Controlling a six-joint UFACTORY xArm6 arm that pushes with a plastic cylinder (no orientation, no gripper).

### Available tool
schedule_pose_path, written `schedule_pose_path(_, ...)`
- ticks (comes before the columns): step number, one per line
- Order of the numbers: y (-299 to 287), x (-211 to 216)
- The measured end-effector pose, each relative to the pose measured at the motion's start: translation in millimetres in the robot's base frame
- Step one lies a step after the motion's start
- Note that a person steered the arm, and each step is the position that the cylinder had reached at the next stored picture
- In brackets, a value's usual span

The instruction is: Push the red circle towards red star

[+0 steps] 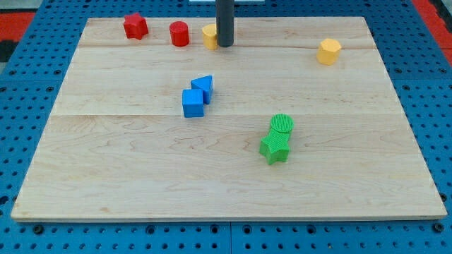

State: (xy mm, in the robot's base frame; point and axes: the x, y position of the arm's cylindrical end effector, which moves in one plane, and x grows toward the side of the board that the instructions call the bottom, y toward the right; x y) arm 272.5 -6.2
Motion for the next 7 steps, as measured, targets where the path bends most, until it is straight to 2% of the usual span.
schedule_pose_path(2, -5, -49)
schedule_pose_path(3, -5, -43)
schedule_pose_path(4, -6, 7)
schedule_pose_path(5, -11, 31)
schedule_pose_path(6, -43, 24)
schedule_pose_path(7, -66, -22)
